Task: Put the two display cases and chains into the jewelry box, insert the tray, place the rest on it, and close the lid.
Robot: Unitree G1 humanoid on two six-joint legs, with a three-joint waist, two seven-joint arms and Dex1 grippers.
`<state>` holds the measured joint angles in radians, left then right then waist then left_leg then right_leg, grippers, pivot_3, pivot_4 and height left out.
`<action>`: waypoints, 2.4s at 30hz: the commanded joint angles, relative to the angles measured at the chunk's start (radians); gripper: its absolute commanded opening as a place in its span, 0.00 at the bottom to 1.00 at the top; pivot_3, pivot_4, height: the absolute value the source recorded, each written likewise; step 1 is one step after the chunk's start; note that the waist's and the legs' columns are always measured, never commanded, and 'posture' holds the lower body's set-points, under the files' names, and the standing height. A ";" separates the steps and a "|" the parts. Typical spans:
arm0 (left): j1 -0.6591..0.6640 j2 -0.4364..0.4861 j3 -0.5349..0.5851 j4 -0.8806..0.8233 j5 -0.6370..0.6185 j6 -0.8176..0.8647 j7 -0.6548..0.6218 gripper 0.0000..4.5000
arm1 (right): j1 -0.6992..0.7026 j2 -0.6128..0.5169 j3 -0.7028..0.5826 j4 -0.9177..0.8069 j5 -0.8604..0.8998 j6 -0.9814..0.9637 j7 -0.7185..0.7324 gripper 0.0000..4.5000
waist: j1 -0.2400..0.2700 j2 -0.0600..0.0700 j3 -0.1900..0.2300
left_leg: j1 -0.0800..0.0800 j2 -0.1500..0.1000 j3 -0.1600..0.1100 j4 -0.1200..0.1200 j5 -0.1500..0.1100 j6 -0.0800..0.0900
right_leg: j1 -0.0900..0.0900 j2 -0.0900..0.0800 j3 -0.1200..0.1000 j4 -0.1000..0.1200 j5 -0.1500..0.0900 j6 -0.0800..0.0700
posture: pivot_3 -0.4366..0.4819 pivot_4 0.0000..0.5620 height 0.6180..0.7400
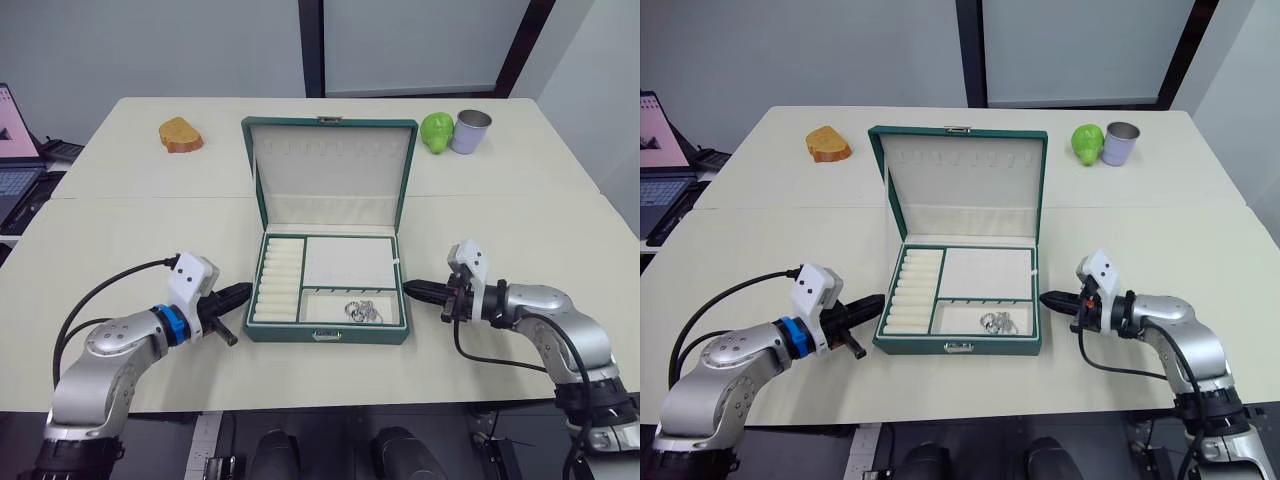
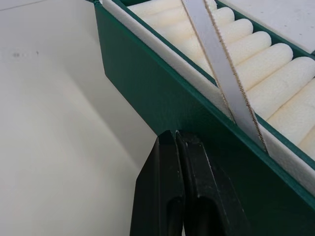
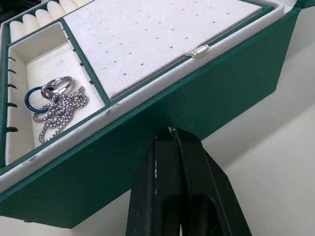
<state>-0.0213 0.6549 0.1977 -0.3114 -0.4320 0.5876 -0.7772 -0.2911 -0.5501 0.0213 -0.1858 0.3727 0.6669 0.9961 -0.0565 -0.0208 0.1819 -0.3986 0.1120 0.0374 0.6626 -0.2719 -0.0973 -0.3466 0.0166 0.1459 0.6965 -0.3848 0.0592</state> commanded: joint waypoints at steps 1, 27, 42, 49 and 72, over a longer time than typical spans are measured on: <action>0.018 -0.008 -0.044 -0.082 -0.057 0.019 -0.036 0.01 | 0.006 0.025 0.024 -0.107 0.069 0.001 0.005 0.00 | 0.000 0.000 0.000 | 0.000 0.000 0.000 0.000 0.000 0.000 | 0.000 0.000 0.000 0.000 0.000 0.000 | 0.48 0.27 1.00; 0.041 -0.026 0.006 -0.096 -0.061 -0.023 -0.023 0.01 | 0.025 -0.013 -0.007 -0.123 0.091 0.021 0.006 0.00 | 0.002 0.000 0.000 | 0.000 -0.001 -0.001 0.001 0.000 0.000 | 0.000 0.000 0.001 0.000 0.000 0.000 | 0.48 0.27 1.00; 0.071 0.043 0.180 0.033 -0.073 -0.251 -0.178 0.01 | -0.022 -0.136 -0.106 -0.033 0.140 0.010 0.059 0.00 | 0.002 0.000 0.000 | 0.000 -0.001 -0.001 0.001 0.000 0.000 | 0.000 0.000 0.000 0.000 0.000 0.000 | 0.48 0.27 1.00; 0.092 0.053 0.193 0.134 -0.055 -0.458 -0.272 0.27 | -0.098 -0.187 -0.107 0.074 0.134 -0.035 0.100 0.00 | 0.000 0.000 0.000 | 0.000 -0.001 -0.001 0.001 0.000 0.000 | 0.000 0.000 0.000 -0.001 0.000 0.000 | 0.48 0.27 1.00; 0.417 0.054 0.346 -0.149 -0.299 -0.419 -0.338 0.99 | -0.681 -0.099 -0.051 0.748 -0.023 -0.326 0.163 0.00 | -0.020 0.000 0.000 | 0.000 0.001 0.002 0.000 0.000 0.001 | -0.002 0.000 0.001 0.001 0.000 0.000 | 0.48 0.27 1.00</action>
<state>0.3730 0.7040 0.4992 -0.3889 -0.6870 0.1474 -1.1265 -0.9219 -0.6447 -0.0151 0.5186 0.3663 0.3950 1.1549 -0.0768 -0.0210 0.1821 -0.3986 0.1127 0.0395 0.6631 -0.2722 -0.0968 -0.3490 0.0161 0.1475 0.6972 -0.3848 0.0591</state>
